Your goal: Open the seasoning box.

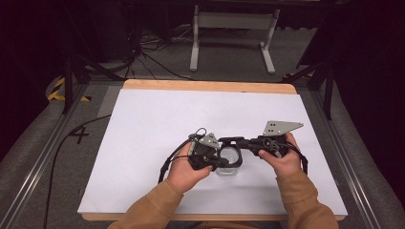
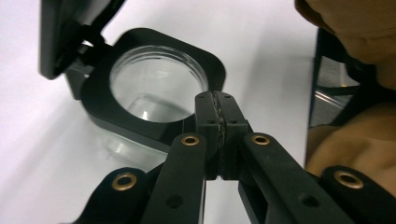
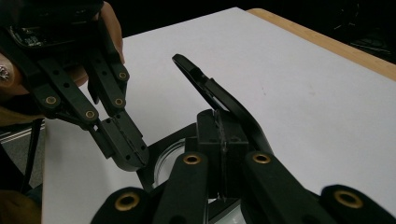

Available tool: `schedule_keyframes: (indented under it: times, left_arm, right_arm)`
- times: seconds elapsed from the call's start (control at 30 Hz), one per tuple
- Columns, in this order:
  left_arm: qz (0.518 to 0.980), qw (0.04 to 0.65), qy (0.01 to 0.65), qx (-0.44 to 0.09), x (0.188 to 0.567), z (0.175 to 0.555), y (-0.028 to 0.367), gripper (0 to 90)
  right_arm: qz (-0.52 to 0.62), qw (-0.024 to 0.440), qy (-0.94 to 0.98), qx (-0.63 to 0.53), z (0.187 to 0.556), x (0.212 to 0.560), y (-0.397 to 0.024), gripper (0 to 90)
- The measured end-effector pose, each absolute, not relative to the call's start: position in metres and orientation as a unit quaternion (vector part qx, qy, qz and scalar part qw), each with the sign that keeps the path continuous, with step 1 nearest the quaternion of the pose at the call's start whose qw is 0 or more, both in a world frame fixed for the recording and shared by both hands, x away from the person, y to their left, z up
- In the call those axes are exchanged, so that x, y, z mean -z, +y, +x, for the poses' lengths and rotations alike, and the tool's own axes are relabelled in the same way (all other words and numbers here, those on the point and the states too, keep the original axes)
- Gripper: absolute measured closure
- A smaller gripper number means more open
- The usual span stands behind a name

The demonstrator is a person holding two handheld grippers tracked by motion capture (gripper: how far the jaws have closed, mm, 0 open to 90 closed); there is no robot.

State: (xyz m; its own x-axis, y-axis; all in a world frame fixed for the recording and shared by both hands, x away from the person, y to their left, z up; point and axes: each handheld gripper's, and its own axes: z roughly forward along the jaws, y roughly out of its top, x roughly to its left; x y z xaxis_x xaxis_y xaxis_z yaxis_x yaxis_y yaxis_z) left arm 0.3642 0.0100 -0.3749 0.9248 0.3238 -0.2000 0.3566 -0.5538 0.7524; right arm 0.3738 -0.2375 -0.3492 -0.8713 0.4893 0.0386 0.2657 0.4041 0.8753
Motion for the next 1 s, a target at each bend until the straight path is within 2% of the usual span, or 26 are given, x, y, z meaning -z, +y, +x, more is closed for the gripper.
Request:
schedule_keyframes:
  times: [0.5, 0.6, 0.7, 1.0]
  left_arm:
    - [0.873, 0.44, 0.209, 0.027, 0.378, 0.36, 0.014, 89.9]
    - [0.887, 0.416, 0.198, 0.039, 0.387, 0.359, 0.009, 89.9]
    - [0.898, 0.392, 0.2, 0.02, 0.39, 0.357, 0.004, 89.9]
    - [0.895, 0.396, 0.202, 0.026, 0.391, 0.357, 0.006, 89.8]
  right_arm:
    - [0.248, 0.149, 0.805, -0.517, 0.388, 0.354, -0.236, 90.0]
    - [0.257, 0.152, 0.8, -0.52, 0.393, 0.356, -0.236, 90.0]
    - [0.26, 0.161, 0.797, -0.521, 0.395, 0.357, -0.236, 90.0]
    - [0.273, 0.164, 0.791, -0.522, 0.401, 0.362, -0.235, 90.0]
